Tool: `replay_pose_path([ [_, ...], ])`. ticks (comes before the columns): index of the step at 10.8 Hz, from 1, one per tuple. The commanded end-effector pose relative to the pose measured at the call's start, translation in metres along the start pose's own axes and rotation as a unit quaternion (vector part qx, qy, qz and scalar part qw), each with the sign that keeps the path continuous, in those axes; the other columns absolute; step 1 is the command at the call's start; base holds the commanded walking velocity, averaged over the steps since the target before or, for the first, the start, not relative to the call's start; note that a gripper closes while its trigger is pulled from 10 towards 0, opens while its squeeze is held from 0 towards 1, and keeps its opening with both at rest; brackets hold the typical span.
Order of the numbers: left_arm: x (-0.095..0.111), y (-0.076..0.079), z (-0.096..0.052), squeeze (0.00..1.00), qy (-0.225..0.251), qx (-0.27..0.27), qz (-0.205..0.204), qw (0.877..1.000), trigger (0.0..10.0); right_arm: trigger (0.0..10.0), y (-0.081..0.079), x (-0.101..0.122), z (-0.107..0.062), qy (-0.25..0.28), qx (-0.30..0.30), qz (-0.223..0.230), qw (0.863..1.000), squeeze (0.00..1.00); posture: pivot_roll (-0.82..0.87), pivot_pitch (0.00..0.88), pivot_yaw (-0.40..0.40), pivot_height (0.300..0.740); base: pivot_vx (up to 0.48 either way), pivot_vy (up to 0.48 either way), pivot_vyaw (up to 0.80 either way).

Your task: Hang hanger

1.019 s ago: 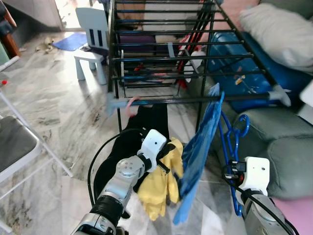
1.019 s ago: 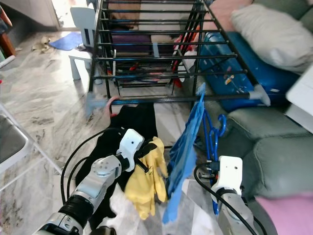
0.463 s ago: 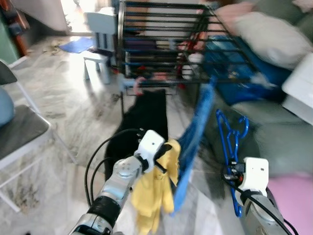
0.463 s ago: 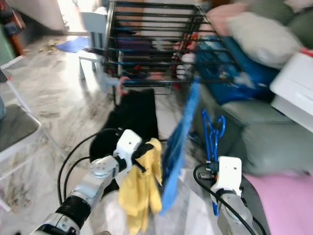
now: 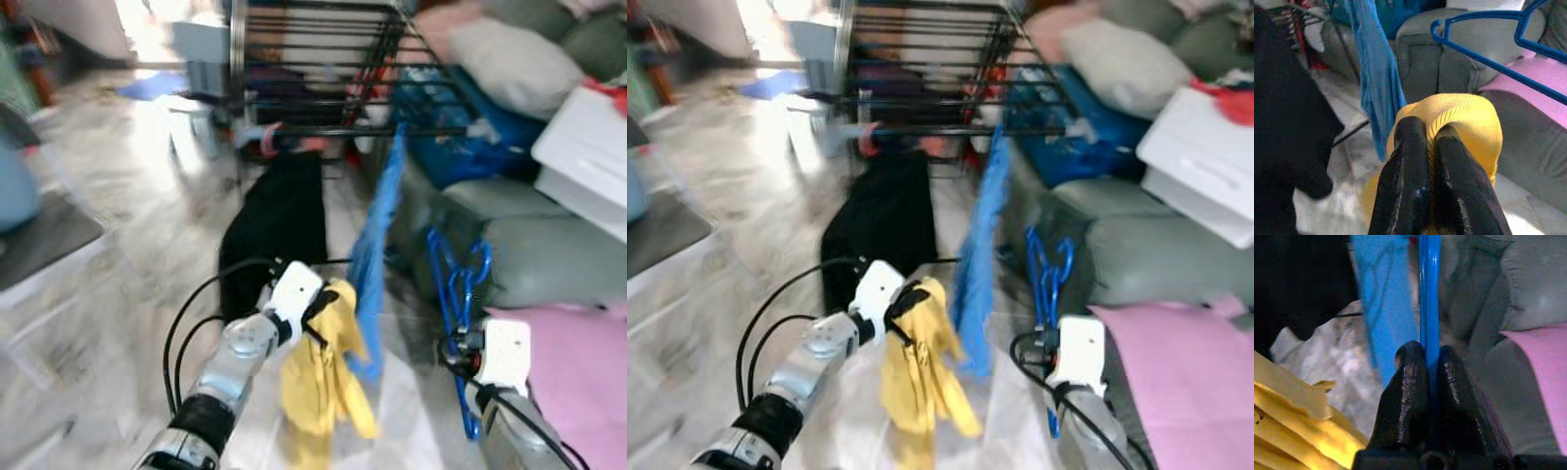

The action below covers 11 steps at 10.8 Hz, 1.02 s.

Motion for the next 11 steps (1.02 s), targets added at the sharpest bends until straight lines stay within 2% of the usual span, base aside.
replay_pose_path([
  [1, 0.0098, 0.0088, 0.0055, 0.00, 0.015, -0.020, 0.013, 1.000, 10.0, 10.0, 0.0044, -0.0017, -0.0025, 0.000, -0.005, 0.003, 1.000, 0.00, 0.00, 0.000, -0.063, 0.740, -0.322, 0.000, 0.00],
  [11, 0.0098, 0.0088, 0.0055, 0.00, 0.015, -0.020, 0.013, 1.000, 10.0, 10.0, 0.0044, -0.0017, -0.0025, 0.000, -0.005, 0.003, 1.000, 0.00, 0.00, 0.000, -0.063, 0.740, -0.322, 0.000, 0.00],
])
Point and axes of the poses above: a point about 5 cm out from each wrist's last joint towards the gripper, its own z axis pointing out of the wrist towards the gripper, its own x axis along the axis of the wrist's last joint, y = z × x, the point moved 1 cm from there along z, pointing out of the wrist towards the gripper, and after that the axes turned 15 degrees about -z, right-handed, at the moved point
